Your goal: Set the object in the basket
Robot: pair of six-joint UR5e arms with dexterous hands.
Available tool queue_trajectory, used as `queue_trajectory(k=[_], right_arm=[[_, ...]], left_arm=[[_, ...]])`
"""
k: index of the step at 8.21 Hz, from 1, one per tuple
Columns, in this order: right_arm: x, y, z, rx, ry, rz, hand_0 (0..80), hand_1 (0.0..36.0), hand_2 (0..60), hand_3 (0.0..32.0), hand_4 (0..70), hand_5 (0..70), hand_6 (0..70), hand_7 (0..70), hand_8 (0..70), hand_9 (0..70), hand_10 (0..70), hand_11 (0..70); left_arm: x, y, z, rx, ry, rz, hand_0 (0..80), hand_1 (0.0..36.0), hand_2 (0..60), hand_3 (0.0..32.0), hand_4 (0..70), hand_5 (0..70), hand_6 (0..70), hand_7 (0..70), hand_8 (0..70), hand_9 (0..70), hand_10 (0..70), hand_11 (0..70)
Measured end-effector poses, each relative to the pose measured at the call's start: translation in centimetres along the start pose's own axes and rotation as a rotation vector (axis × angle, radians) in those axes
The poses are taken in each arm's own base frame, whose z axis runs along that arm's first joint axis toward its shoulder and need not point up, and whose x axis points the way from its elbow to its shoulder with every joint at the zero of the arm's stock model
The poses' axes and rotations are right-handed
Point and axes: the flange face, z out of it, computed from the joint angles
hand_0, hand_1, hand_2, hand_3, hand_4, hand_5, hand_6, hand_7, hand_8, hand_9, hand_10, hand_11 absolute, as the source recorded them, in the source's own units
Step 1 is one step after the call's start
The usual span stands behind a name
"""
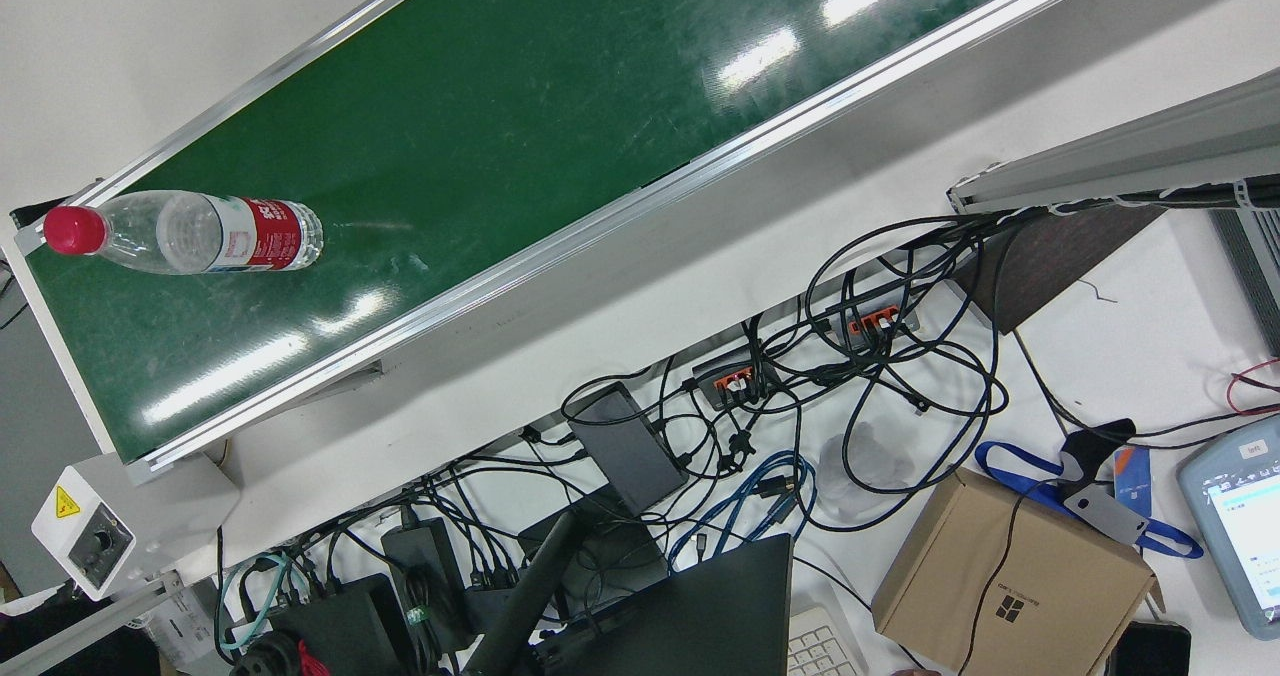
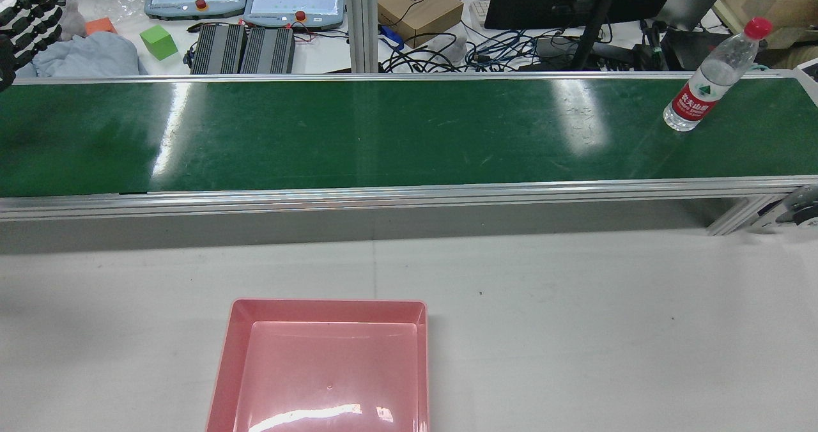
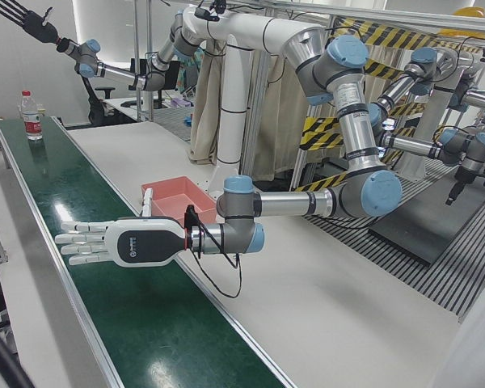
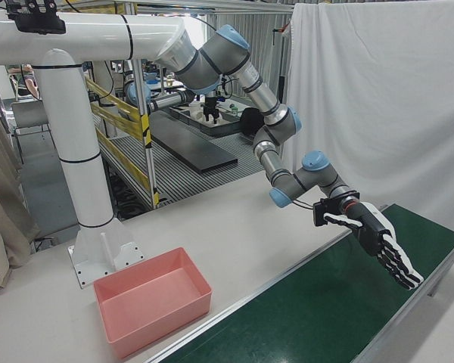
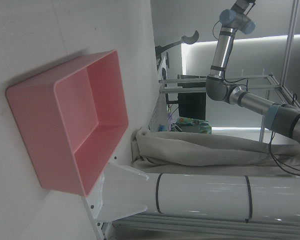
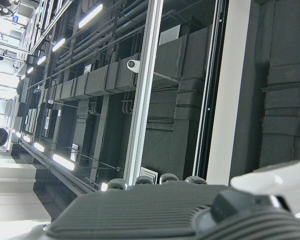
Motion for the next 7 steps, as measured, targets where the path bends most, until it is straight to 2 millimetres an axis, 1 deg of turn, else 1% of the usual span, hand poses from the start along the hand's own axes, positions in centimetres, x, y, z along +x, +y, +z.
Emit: queue_trajectory(k=[6, 7], right_arm=[[-0.06, 0.0, -0.01, 0.0, -0.001, -0.001, 0.0, 0.0, 0.0, 0.0, 0.0, 0.0, 0.0, 0.0, 0.0, 0.0, 0.0, 0.0], [-0.07, 0.01, -0.01, 0.0, -0.001, -0.001, 0.0, 0.0, 0.0, 0.0, 0.0, 0.0, 0.0, 0.0, 0.0, 0.0, 0.0, 0.0]], left_arm=[[0.06, 0.02, 0.04, -0.001, 0.0, -0.002, 43.8, 0.0, 0.0, 1.0, 0.0, 12.8, 0.0, 0.0, 2.6, 2.8, 0.0, 0.1], [0.07, 0.02, 0.03, -0.001, 0.0, -0.003, 44.9, 0.0, 0.0, 0.0, 3.7, 13.4, 0.1, 0.0, 4.8, 4.4, 0.9, 1.4]])
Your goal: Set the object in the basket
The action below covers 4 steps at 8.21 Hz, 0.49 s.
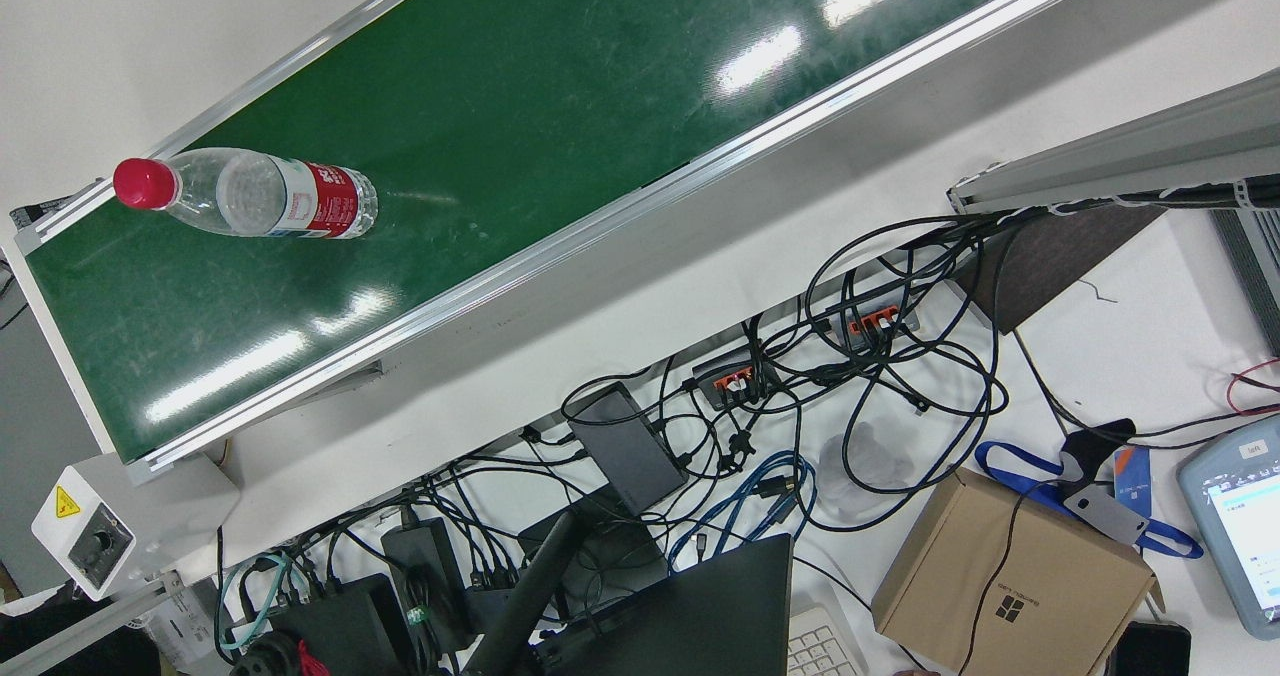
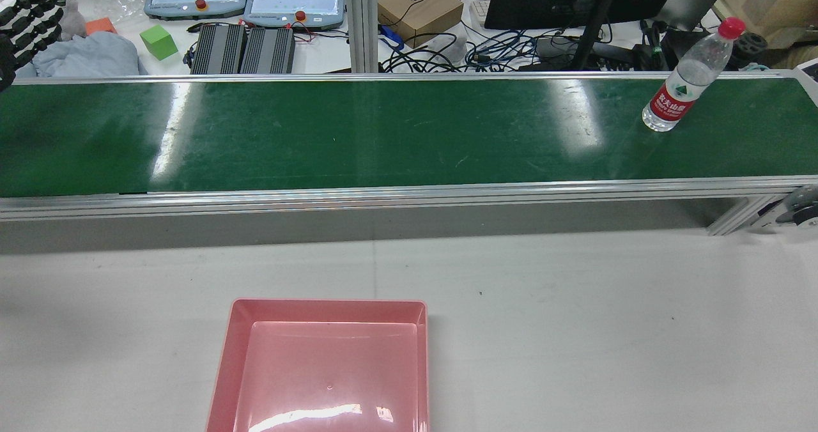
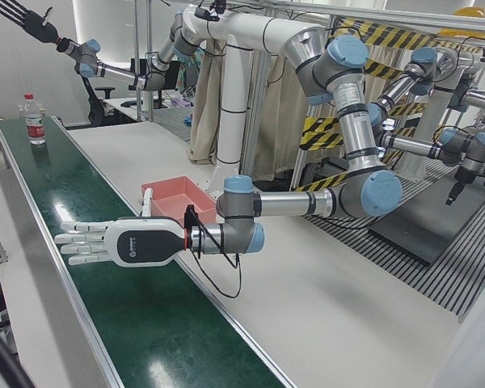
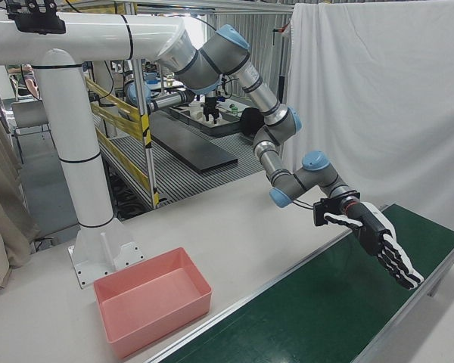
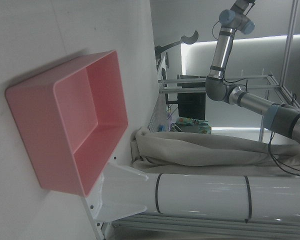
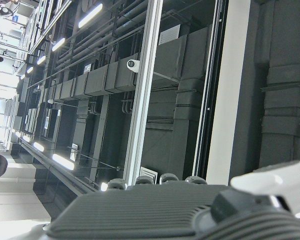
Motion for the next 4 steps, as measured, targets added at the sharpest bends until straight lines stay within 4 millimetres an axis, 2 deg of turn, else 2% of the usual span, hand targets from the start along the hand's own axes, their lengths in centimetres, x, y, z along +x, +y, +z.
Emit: queue_trajectory(k=[4], right_arm=[[0.01, 0.0, 0.0, 0.0, 0.0, 0.0, 0.0, 0.0, 0.0, 0.0, 0.0, 0.0, 0.0, 0.0, 0.0, 0.0, 0.0, 0.0]], left_arm=[[0.07, -0.01, -0.01, 0.0, 0.001, -0.001, 45.3, 0.0, 0.0, 0.2, 3.2, 13.7, 0.0, 0.0, 4.7, 4.2, 0.8, 1.4]])
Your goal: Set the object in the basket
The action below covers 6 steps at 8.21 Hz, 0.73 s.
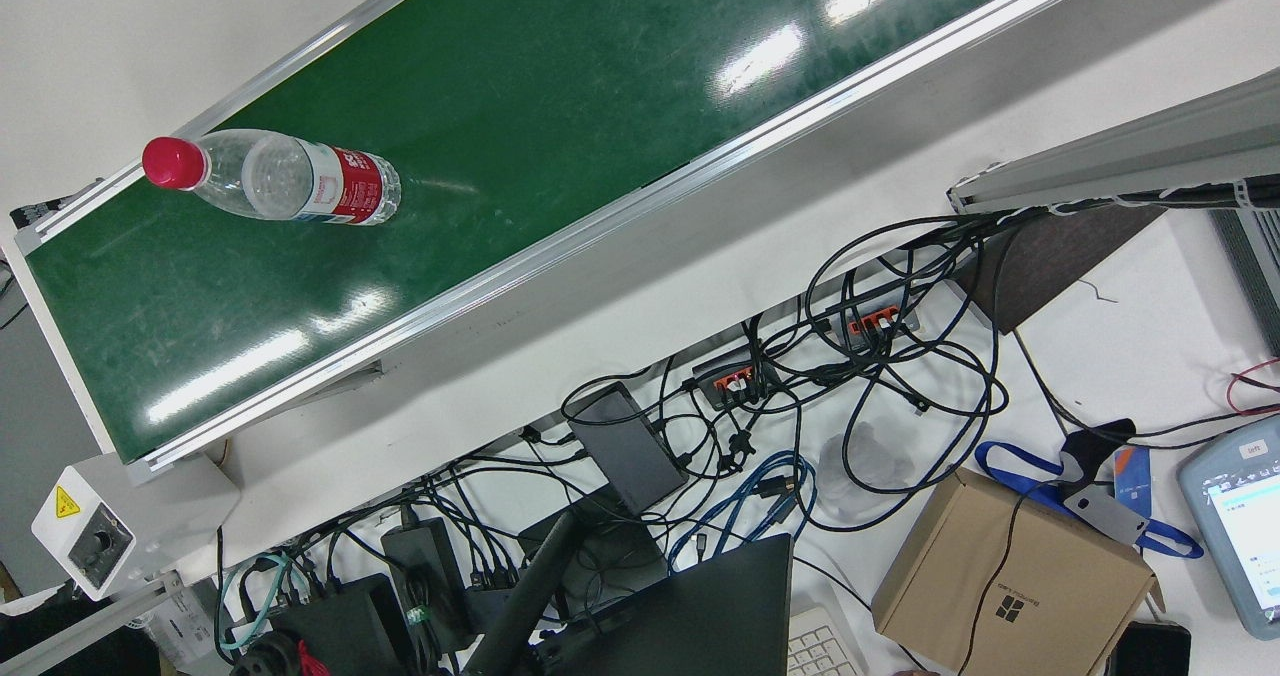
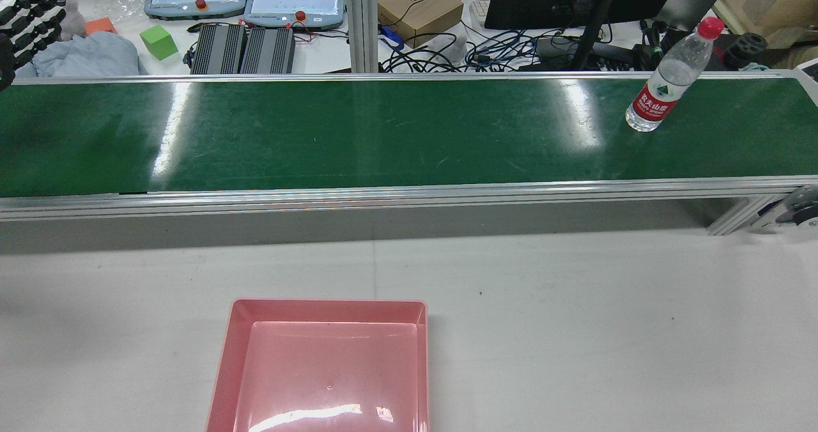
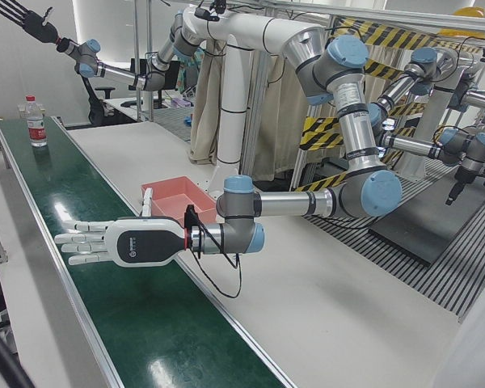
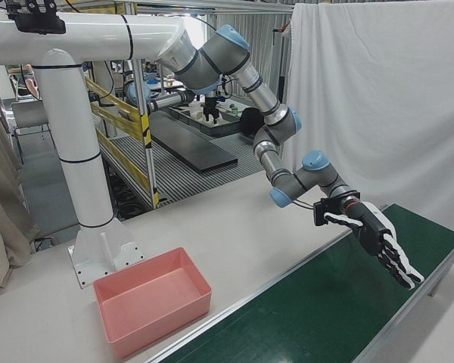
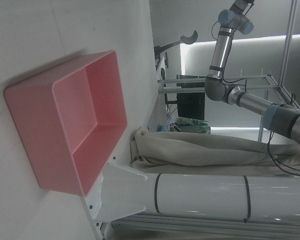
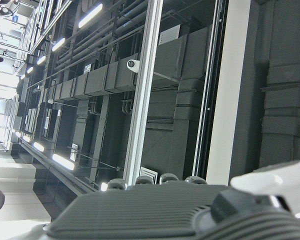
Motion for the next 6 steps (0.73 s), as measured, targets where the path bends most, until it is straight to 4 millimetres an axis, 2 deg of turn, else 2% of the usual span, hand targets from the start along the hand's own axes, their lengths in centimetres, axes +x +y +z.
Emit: queue_trajectory(k=[4, 5, 6], right_arm=[[0.03, 0.0, 0.0, 0.0, 0.0, 0.0, 0.0, 0.0, 0.0, 0.0, 0.0, 0.0, 0.0, 0.0, 0.0, 0.0, 0.0, 0.0], [0.03, 0.0, 0.01, 0.0, 0.0, 0.0, 0.0, 0.0, 0.0, 0.0, 0.0, 0.0, 0.0, 0.0, 0.0, 0.0, 0.0, 0.0], [0.05, 0.0, 0.01, 0.0, 0.001, 0.0, 0.0, 0.0, 0.0, 0.0, 0.0, 0.0, 0.0, 0.0, 0.0, 0.0, 0.0, 0.0]], left_arm=[[0.11, -0.03, -0.02, 0.001, 0.002, -0.001, 45.1, 0.0, 0.0, 0.2, 3.4, 13.4, 0.0, 0.0, 4.9, 4.4, 0.5, 1.0], [0.13, -0.03, -0.03, 0.001, 0.002, -0.001, 44.2, 0.0, 0.0, 1.4, 0.0, 12.9, 0.0, 0.0, 2.4, 2.4, 0.0, 0.1], [0.13, -0.03, -0.03, 0.001, 0.002, -0.001, 44.0, 0.0, 0.0, 1.2, 0.0, 12.9, 0.0, 0.0, 2.3, 2.3, 0.0, 0.1]])
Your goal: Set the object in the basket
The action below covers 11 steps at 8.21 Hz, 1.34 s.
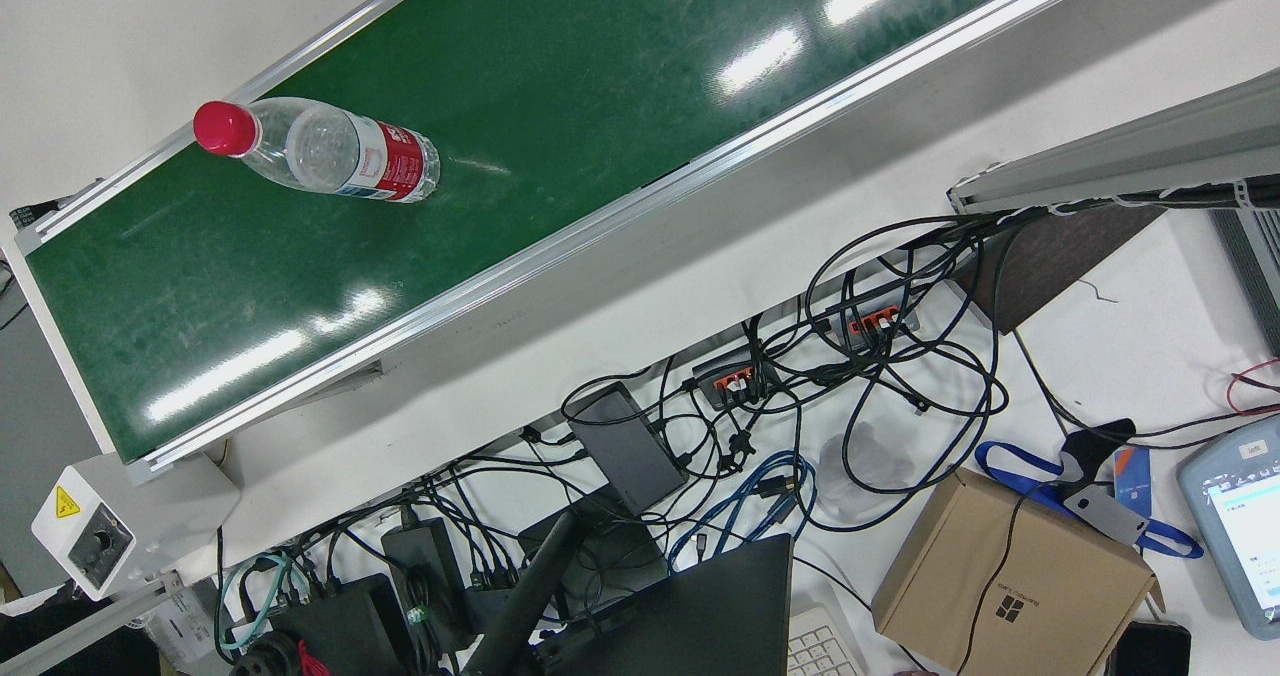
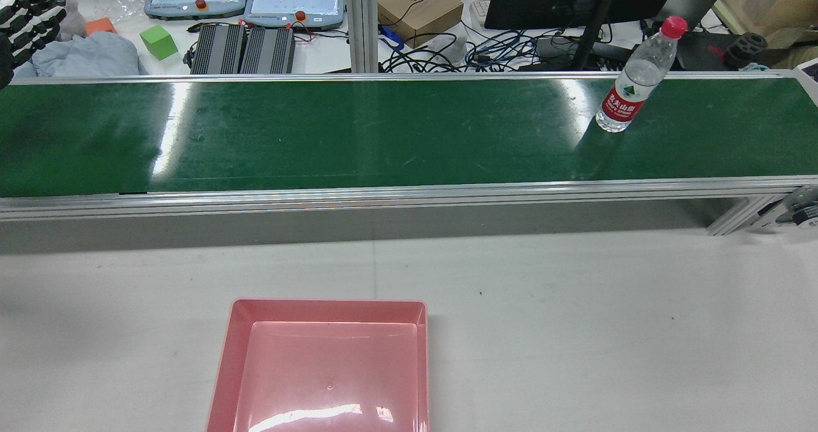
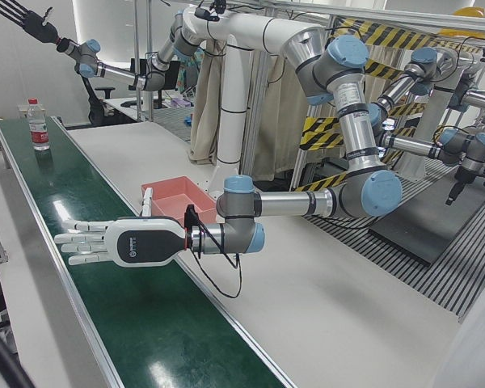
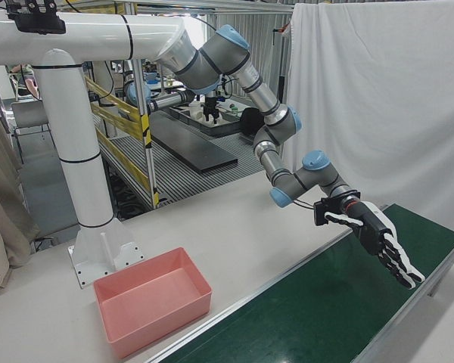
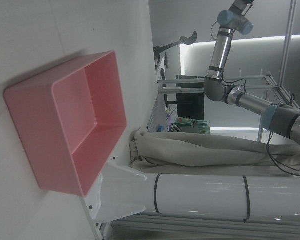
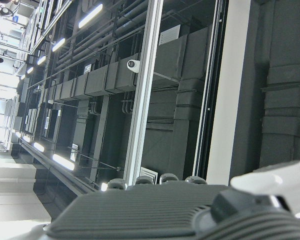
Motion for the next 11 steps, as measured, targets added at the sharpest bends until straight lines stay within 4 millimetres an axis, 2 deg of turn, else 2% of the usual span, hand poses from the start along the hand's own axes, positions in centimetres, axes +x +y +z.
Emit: queue_trajectory(k=[8, 9, 11], right_arm=[[-0.06, 0.0, -0.01, 0.0, -0.001, -0.001, 0.0, 0.0, 0.0, 0.0, 0.0, 0.0, 0.0, 0.0, 0.0, 0.0, 0.0, 0.0], [-0.06, 0.0, -0.01, 0.0, -0.001, -0.001, 0.0, 0.0, 0.0, 0.0, 0.0, 0.0, 0.0, 0.0, 0.0, 0.0, 0.0, 0.0], [-0.06, 0.0, -0.01, 0.0, -0.001, -0.001, 0.0, 0.0, 0.0, 0.0, 0.0, 0.0, 0.0, 0.0, 0.0, 0.0, 0.0, 0.0]], left_arm=[[0.03, 0.09, 0.05, -0.002, 0.001, -0.001, 44.3, 0.0, 0.0, 2.2, 0.0, 12.6, 0.0, 0.0, 2.5, 2.4, 0.0, 0.0], [0.05, 0.14, 0.08, -0.003, 0.001, -0.001, 45.5, 0.0, 0.0, 0.6, 3.5, 13.2, 0.0, 0.0, 4.1, 3.2, 0.0, 0.2], [0.09, 0.18, 0.09, -0.003, 0.001, -0.001, 45.6, 0.0, 0.0, 0.6, 3.5, 13.2, 0.0, 0.0, 4.3, 3.4, 0.4, 0.8]])
